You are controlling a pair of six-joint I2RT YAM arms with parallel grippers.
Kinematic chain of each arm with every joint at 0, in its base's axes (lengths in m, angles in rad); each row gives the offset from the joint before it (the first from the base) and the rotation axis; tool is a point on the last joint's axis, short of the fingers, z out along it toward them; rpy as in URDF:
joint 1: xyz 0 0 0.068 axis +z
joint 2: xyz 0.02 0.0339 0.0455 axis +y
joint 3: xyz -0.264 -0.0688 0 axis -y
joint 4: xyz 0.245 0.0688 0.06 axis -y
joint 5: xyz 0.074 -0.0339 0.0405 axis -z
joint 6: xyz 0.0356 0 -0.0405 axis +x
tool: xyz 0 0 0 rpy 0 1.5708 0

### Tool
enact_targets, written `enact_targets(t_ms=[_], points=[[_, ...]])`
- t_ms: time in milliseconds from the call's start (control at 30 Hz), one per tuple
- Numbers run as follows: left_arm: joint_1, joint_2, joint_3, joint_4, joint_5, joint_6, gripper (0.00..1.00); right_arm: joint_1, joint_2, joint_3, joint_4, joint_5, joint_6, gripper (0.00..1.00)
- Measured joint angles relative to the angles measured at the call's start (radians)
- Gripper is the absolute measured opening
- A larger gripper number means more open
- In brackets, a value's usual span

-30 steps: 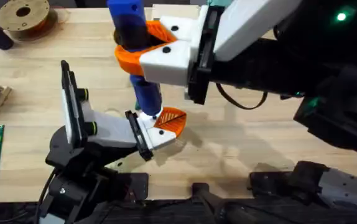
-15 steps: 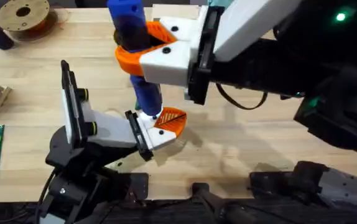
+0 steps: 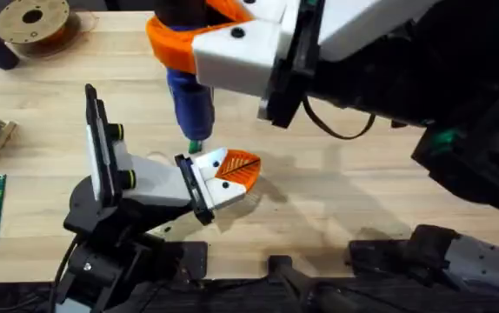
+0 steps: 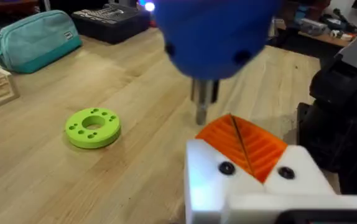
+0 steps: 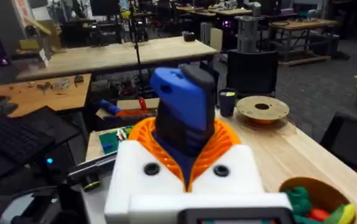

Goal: Pick up the gripper from the table and insert it into the empty holder that is missing its gripper. Then pick up a screw, insert it into the mounting hole, and use the screwdriver to tighten it. Finally, clean up the table by picking up the vegetable and placing it into the bucket.

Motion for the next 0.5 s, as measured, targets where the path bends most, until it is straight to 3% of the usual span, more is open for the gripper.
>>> enact_targets(t_ms=[500], points=[[0.0, 0.0, 0.0, 0.0, 0.0, 0.0, 0.004, -0.057, 0.0, 0.0, -0.07, -0.02, -0.005, 0.029]])
